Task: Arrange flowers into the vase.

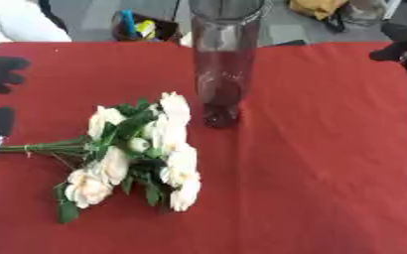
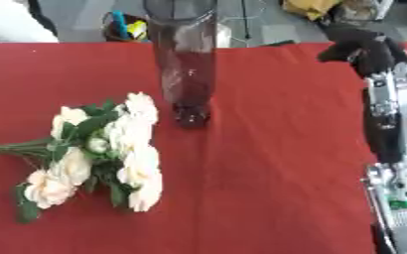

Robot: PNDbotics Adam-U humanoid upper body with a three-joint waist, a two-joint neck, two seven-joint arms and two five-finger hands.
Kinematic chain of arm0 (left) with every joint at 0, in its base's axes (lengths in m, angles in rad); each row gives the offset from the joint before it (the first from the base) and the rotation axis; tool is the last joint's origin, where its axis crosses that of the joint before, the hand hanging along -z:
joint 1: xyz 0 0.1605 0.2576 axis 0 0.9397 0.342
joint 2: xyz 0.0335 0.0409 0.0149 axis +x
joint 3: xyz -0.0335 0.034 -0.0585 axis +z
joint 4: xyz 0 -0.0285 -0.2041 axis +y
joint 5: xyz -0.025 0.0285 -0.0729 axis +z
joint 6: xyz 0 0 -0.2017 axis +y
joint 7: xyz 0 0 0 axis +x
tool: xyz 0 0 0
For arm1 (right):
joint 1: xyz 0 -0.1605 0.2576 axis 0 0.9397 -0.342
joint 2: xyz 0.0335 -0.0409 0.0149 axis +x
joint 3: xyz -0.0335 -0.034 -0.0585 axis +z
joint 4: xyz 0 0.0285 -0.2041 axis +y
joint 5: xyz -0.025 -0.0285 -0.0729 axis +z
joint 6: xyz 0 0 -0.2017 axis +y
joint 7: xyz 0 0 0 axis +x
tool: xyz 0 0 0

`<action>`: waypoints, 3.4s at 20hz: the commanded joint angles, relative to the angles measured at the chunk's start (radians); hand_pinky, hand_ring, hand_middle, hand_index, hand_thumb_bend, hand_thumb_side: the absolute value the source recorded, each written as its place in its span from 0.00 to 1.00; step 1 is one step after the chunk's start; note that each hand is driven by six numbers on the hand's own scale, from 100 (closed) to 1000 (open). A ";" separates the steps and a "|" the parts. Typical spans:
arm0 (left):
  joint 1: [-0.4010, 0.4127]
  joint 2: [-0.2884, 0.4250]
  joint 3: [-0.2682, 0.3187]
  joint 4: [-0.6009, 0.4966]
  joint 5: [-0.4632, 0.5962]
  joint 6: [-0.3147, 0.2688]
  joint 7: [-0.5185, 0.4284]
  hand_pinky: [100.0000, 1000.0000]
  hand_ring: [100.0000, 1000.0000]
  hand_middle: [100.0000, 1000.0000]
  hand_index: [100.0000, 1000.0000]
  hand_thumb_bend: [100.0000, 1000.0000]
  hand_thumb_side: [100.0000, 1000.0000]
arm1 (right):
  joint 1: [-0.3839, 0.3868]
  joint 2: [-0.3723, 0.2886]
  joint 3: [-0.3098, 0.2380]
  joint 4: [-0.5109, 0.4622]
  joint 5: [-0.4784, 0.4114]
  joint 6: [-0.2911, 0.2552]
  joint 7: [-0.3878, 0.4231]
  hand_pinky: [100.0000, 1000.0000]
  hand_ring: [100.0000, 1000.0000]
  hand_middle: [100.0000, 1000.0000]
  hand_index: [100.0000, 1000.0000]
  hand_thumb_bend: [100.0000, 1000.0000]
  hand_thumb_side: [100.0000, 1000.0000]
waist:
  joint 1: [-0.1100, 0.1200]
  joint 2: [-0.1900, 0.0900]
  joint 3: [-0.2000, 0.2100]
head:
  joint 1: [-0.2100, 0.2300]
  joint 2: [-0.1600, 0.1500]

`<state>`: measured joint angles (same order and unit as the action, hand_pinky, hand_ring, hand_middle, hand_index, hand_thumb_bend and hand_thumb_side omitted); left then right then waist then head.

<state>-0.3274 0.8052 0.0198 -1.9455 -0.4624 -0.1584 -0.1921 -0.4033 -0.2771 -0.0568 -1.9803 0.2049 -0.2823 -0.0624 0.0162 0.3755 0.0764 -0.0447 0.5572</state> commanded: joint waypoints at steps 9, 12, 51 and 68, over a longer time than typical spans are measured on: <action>-0.057 0.156 -0.022 0.126 -0.158 0.005 -0.080 0.72 0.85 0.89 1.00 0.25 0.86 | -0.006 -0.016 0.007 -0.020 -0.017 -0.001 0.011 0.64 0.82 0.46 0.71 0.00 1.00 | 0.004 -0.022 -0.011 | 0.006 -0.028; -0.076 0.157 -0.036 0.164 -0.206 -0.024 -0.098 0.73 0.86 0.90 1.00 0.35 0.86 | -0.005 -0.016 0.009 -0.020 -0.020 0.000 0.014 0.64 0.82 0.46 0.71 0.00 1.00 | 0.003 -0.019 -0.012 | 0.008 -0.033; -0.244 0.054 -0.188 0.506 -0.393 -0.213 -0.211 0.74 0.85 0.91 1.00 0.44 0.85 | -0.005 -0.010 0.017 -0.020 -0.037 0.002 0.027 0.64 0.83 0.45 0.70 0.00 1.00 | -0.010 0.010 -0.038 | 0.046 -0.068; -0.289 0.030 -0.200 0.513 -0.325 -0.217 -0.243 0.72 0.81 0.88 1.00 0.37 0.86 | -0.004 -0.011 0.023 -0.020 -0.042 0.003 0.035 0.64 0.83 0.45 0.70 0.00 1.00 | -0.013 0.018 -0.043 | 0.059 -0.077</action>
<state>-0.5997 0.8152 -0.1813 -1.4282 -0.7935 -0.3762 -0.4319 -0.4030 -0.2766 -0.0350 -1.9803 0.1722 -0.2771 -0.0309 0.0026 0.4131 0.0336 0.0098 0.4916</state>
